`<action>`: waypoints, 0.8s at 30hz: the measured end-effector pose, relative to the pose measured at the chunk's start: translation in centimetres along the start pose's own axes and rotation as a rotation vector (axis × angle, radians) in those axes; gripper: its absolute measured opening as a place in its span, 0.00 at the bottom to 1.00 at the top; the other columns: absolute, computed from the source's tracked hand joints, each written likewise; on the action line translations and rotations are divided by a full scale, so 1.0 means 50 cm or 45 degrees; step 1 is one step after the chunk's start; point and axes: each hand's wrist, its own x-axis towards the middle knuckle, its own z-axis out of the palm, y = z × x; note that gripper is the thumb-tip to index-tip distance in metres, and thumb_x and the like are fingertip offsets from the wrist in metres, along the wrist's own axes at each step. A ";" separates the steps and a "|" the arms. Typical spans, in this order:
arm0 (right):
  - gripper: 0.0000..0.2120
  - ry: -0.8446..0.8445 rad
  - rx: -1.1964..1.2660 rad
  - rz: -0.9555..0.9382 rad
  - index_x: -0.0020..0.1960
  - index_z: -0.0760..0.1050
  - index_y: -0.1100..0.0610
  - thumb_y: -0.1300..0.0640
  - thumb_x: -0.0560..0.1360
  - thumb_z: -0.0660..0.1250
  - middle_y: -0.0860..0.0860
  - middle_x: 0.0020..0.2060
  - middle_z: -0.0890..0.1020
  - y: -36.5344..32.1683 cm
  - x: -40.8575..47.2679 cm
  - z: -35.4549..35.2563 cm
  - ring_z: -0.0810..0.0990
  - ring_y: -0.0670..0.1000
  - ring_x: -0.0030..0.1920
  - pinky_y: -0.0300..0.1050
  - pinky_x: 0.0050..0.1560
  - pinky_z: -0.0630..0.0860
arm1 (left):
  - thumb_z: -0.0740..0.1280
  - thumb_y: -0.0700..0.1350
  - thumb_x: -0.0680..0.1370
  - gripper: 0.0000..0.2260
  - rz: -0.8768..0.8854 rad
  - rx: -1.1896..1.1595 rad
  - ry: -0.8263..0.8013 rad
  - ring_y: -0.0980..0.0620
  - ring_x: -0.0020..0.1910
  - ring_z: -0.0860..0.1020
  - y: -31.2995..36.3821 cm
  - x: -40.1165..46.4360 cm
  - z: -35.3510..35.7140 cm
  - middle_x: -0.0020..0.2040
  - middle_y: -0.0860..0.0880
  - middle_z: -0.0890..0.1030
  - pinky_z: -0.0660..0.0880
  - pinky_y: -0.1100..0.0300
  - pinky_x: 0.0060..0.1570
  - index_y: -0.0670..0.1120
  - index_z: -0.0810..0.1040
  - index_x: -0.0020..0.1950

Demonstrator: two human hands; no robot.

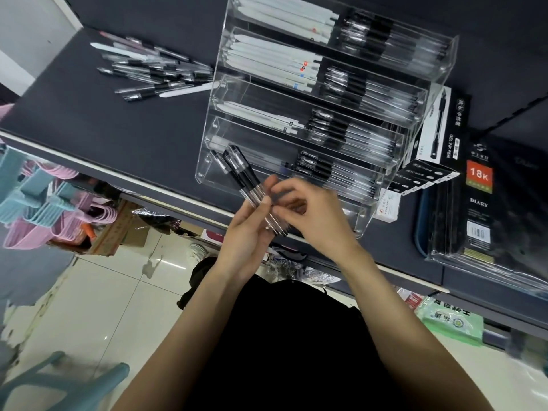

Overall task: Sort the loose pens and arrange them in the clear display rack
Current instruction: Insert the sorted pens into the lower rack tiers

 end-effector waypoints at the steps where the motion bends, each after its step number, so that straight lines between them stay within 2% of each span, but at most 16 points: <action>1: 0.14 -0.023 0.072 0.022 0.55 0.78 0.50 0.57 0.70 0.74 0.43 0.41 0.83 0.001 0.002 -0.001 0.82 0.40 0.42 0.30 0.47 0.75 | 0.58 0.41 0.80 0.15 -0.002 -0.004 -0.019 0.44 0.61 0.77 0.004 -0.001 0.000 0.62 0.42 0.79 0.73 0.49 0.62 0.45 0.74 0.66; 3: 0.15 -0.011 0.134 0.039 0.55 0.78 0.50 0.58 0.70 0.74 0.41 0.41 0.83 0.010 0.000 -0.013 0.81 0.38 0.40 0.29 0.48 0.75 | 0.57 0.39 0.80 0.15 0.005 -0.043 -0.021 0.47 0.58 0.79 0.012 -0.003 -0.004 0.59 0.45 0.80 0.77 0.52 0.58 0.44 0.73 0.66; 4: 0.15 0.046 0.069 0.027 0.55 0.79 0.50 0.59 0.70 0.73 0.41 0.41 0.82 0.019 -0.002 -0.023 0.81 0.37 0.39 0.29 0.47 0.75 | 0.56 0.38 0.80 0.16 0.013 -0.067 0.010 0.47 0.59 0.79 0.016 -0.003 -0.009 0.60 0.46 0.80 0.78 0.52 0.56 0.44 0.72 0.67; 5: 0.14 0.128 -0.072 -0.008 0.55 0.79 0.51 0.60 0.71 0.73 0.41 0.42 0.82 0.033 -0.005 -0.034 0.80 0.37 0.40 0.29 0.48 0.76 | 0.56 0.38 0.81 0.16 0.024 -0.074 0.062 0.48 0.60 0.78 0.021 -0.003 -0.017 0.61 0.47 0.79 0.78 0.53 0.56 0.43 0.72 0.67; 7: 0.11 0.233 -0.467 -0.108 0.54 0.81 0.52 0.60 0.72 0.72 0.44 0.46 0.83 0.068 -0.013 -0.055 0.82 0.42 0.42 0.40 0.48 0.80 | 0.55 0.38 0.82 0.15 0.056 -0.067 0.185 0.50 0.57 0.79 0.029 0.000 -0.044 0.56 0.48 0.80 0.78 0.53 0.56 0.43 0.72 0.67; 9: 0.09 0.190 -0.801 -0.125 0.54 0.81 0.54 0.61 0.74 0.70 0.48 0.50 0.83 0.105 -0.018 -0.066 0.83 0.50 0.44 0.50 0.46 0.81 | 0.55 0.38 0.82 0.14 0.081 -0.110 0.244 0.53 0.48 0.80 0.035 0.002 -0.071 0.47 0.50 0.79 0.79 0.54 0.54 0.43 0.73 0.66; 12: 0.12 0.034 -1.093 -0.080 0.55 0.79 0.54 0.65 0.75 0.67 0.50 0.50 0.82 0.141 -0.011 -0.054 0.83 0.55 0.45 0.53 0.44 0.80 | 0.55 0.39 0.82 0.13 0.107 -0.150 0.253 0.57 0.39 0.79 0.036 0.002 -0.093 0.40 0.51 0.79 0.79 0.56 0.52 0.45 0.74 0.63; 15: 0.17 -0.037 -1.197 -0.045 0.57 0.78 0.53 0.70 0.73 0.66 0.52 0.49 0.82 0.147 0.003 -0.047 0.83 0.57 0.46 0.53 0.45 0.80 | 0.54 0.38 0.83 0.12 0.098 -0.117 0.230 0.57 0.37 0.78 0.029 0.001 -0.094 0.39 0.51 0.78 0.79 0.56 0.53 0.45 0.74 0.61; 20: 0.20 -0.132 -1.260 0.015 0.61 0.77 0.51 0.70 0.76 0.61 0.52 0.49 0.82 0.143 0.002 -0.060 0.81 0.57 0.49 0.52 0.48 0.78 | 0.53 0.38 0.83 0.12 0.073 -0.069 0.170 0.57 0.38 0.78 0.023 -0.003 -0.081 0.40 0.51 0.78 0.77 0.54 0.58 0.45 0.73 0.61; 24: 0.22 -0.165 -1.302 0.027 0.63 0.76 0.52 0.70 0.76 0.59 0.53 0.54 0.81 0.115 -0.004 -0.059 0.80 0.57 0.53 0.53 0.51 0.78 | 0.54 0.39 0.83 0.12 0.039 -0.089 0.169 0.53 0.47 0.82 0.016 -0.004 -0.066 0.47 0.49 0.83 0.77 0.53 0.59 0.44 0.74 0.63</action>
